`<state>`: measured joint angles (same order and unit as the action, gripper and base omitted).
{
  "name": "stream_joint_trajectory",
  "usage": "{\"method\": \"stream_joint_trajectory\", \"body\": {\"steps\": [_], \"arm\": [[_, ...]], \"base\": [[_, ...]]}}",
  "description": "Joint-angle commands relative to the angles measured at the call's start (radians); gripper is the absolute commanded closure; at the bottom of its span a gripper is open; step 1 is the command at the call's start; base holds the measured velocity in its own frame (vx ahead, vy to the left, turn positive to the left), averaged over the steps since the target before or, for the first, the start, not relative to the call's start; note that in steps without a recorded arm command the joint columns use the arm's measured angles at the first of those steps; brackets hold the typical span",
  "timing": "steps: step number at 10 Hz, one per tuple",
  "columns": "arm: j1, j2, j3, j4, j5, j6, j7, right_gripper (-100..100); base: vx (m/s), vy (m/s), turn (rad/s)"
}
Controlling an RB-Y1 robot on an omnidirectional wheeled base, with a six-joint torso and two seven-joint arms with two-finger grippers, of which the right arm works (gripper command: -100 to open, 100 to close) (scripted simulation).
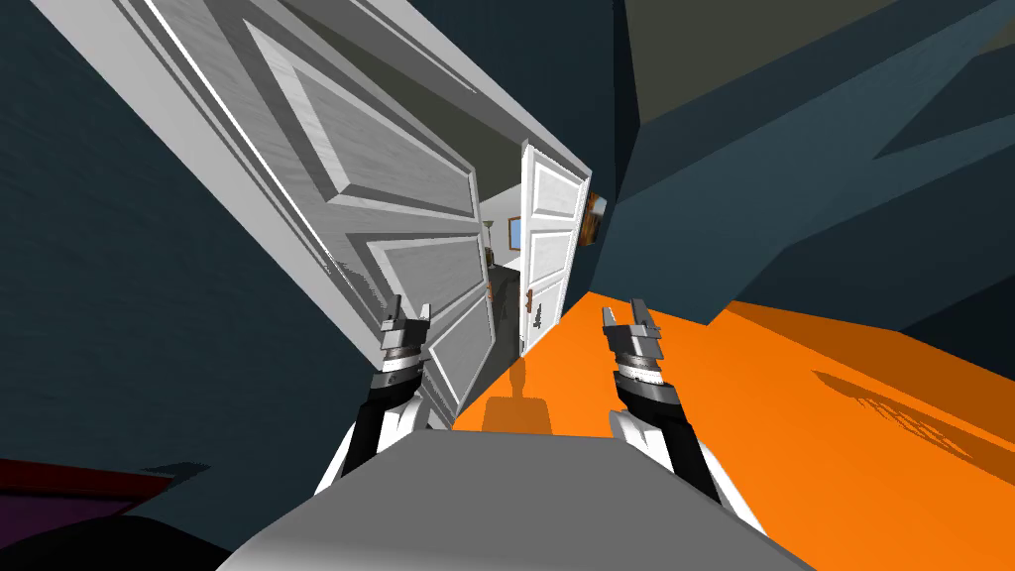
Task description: Push the door open
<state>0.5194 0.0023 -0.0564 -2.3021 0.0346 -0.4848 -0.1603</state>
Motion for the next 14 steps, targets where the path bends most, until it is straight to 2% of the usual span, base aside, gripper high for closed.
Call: {"method": "stream_joint_trajectory", "body": {"steps": [1, 6, 7, 14], "arm": [[-0.010, -0.011, 0.021, 0.035, -0.017, -0.010, -0.025, -100], [-0.036, -0.033, 0.076, 0.125, -0.062, -0.034, -0.090, -100], [-0.046, -0.040, 0.097, 0.160, -0.079, -0.044, -0.116, -100], [-0.087, -0.063, 0.184, 0.303, -0.150, -0.084, -0.220, -100]], "base": [[0.061, -0.031, 0.083], [0.097, -0.070, 0.077], [0.093, -0.080, 0.111], [0.091, -0.078, 0.078]]}}
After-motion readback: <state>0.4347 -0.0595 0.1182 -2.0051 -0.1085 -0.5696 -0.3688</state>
